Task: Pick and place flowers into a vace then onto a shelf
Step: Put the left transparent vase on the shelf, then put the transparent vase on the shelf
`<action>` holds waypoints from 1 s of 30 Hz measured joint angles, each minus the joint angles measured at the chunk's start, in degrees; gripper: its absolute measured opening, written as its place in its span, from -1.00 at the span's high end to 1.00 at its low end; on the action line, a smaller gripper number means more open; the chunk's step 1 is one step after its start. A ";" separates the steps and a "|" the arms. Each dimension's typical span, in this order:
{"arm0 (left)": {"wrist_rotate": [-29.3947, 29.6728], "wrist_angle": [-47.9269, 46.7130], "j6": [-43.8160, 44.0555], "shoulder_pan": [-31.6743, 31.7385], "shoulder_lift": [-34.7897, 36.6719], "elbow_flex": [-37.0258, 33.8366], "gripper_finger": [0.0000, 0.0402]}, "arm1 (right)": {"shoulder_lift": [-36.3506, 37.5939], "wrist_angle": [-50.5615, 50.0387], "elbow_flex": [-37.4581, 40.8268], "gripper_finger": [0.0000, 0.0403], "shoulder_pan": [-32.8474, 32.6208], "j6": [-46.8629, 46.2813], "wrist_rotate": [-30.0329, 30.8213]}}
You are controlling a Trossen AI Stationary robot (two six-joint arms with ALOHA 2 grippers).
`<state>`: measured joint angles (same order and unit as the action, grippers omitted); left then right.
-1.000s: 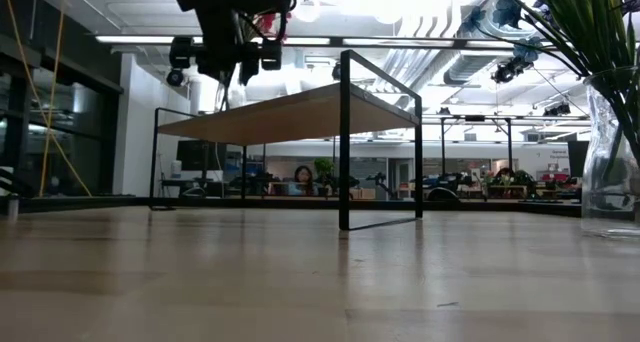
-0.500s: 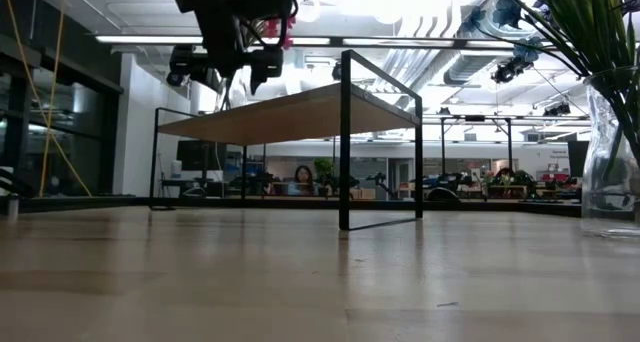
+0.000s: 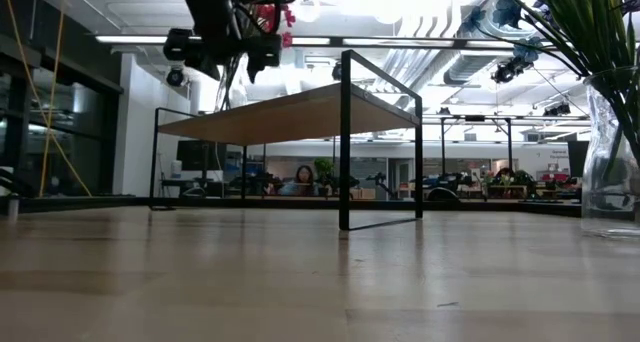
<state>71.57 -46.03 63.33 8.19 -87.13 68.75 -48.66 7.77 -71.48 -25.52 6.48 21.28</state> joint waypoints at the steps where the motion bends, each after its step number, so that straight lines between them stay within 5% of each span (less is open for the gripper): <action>1: 0.00 -0.36 0.02 -0.48 0.02 0.00 -0.68 | 0.00 -0.01 0.00 -0.30 0.00 0.00 0.00; 11: -1.90 -6.96 1.29 -6.52 0.20 -0.04 -0.69 | 0.00 -0.02 0.00 -0.30 -0.02 -0.55 -0.62; 19: -4.96 -21.37 13.50 -17.02 1.53 0.00 -0.69 | 0.19 -1.00 -0.02 -0.30 -0.02 -0.52 0.47; 30: -7.63 -22.97 21.02 -36.86 4.52 -0.09 -0.69 | 3.89 -13.52 -0.04 -0.30 -0.04 -1.92 13.48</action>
<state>63.94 -69.00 84.35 -28.67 -82.61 68.66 -44.78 -5.75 -71.53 -25.56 4.56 34.76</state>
